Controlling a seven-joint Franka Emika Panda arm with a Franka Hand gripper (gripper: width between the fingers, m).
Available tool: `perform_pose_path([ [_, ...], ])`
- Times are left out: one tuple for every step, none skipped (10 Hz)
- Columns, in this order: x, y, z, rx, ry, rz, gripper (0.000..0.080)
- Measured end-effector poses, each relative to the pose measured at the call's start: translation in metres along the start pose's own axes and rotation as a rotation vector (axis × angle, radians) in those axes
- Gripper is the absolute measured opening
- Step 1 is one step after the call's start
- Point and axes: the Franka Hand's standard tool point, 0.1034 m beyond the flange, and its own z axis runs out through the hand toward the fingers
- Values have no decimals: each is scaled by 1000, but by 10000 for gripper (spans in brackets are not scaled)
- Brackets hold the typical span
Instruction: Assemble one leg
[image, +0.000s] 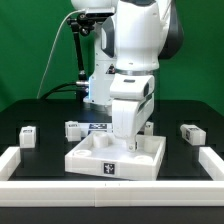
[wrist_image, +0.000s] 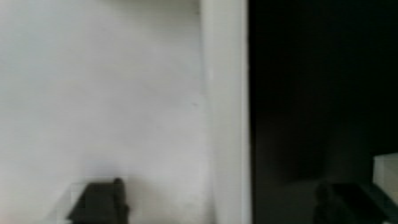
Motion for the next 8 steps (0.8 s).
perform_pose_path([
  [0,0,0,0,0,0,358],
  [0,0,0,0,0,0,184],
  [0,0,0,0,0,0,184],
  [0,1,0,-3,1,-1,58],
  [0,1,0,-3,1,-1,58],
  [0,1,0,-3,1,-1,58],
  [0,1,0,-3,1,-1,58],
  [0,1,0,-3,1,-1,58],
])
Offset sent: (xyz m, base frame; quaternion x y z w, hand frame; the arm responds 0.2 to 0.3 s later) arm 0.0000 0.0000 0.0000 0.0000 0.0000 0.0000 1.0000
